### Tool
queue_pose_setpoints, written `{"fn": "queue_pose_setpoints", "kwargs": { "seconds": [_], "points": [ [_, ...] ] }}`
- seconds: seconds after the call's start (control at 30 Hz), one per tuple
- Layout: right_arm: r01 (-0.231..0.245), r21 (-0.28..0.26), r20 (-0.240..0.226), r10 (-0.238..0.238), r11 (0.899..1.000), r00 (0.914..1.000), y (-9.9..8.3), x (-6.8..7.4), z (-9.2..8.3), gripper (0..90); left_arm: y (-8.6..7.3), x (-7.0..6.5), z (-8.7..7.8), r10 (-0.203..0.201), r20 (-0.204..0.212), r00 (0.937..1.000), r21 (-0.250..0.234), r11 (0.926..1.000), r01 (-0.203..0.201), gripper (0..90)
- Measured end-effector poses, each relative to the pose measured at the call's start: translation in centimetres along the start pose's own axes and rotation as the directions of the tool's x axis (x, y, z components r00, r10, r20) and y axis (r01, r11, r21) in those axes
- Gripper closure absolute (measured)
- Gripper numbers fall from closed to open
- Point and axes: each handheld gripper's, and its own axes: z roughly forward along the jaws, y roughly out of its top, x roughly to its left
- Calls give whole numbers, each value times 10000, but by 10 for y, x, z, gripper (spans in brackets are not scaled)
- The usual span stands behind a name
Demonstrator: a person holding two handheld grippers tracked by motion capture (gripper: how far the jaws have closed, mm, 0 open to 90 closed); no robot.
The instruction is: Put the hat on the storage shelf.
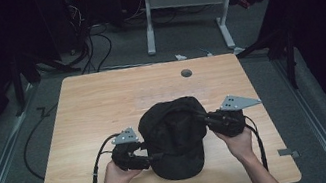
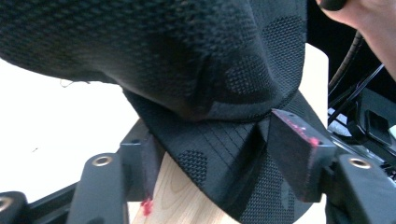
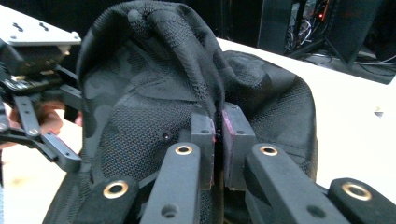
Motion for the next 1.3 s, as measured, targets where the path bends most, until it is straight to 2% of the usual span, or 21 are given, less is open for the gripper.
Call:
{"fn": "queue_pose_setpoints", "kwargs": {
  "seconds": [0.3, 0.6, 0.77, 0.93, 1.1, 1.17, 1.2, 1.23, 1.3],
  "points": [
    [307, 51, 309, -309, 9995, 9990, 2, -4, 4, 847, 3, -2, -6, 107, 251, 9996, 22, 9999, -108, 541],
    [494, -160, 305, -489, 9987, 9983, 10, -3, 6, 836, 6, -5, -12, -101, 647, 9979, 135, 9999, 92, 676],
    [564, -268, 176, -560, 9980, 9983, 14, 0, 6, 817, 7, -5, -16, -295, 1008, 9945, 110, 9995, 286, 744],
    [500, -436, 96, -496, 9978, 9987, 15, 0, 6, 787, 7, -8, -19, -221, 1476, 9888, -47, 9997, 231, 824],
    [465, -614, 138, -458, 9970, 9989, 16, 1, 3, 718, 7, -10, -22, -138, 1630, 9865, -317, 9993, 192, 860],
    [469, -700, 314, -448, 9964, 9985, 16, 1, 2, 653, 7, -11, -24, -84, 1504, 9886, -448, 9989, 153, 861],
    [364, -766, 407, -334, 9964, 9986, 15, -1, 0, 584, 7, -11, -24, -95, 1479, 9890, -487, 9987, 169, 861],
    [364, -766, 407, -334, 9964, 9986, 15, -1, 0, 584, 7, -12, -25, -93, 1426, 9897, -510, 9986, 168, 861],
    [297, -766, 559, -254, 9966, 9981, 14, -2, -2, 521, 7, -12, -26, -70, 1316, 9913, -472, 9988, 133, 862]
  ]
}}
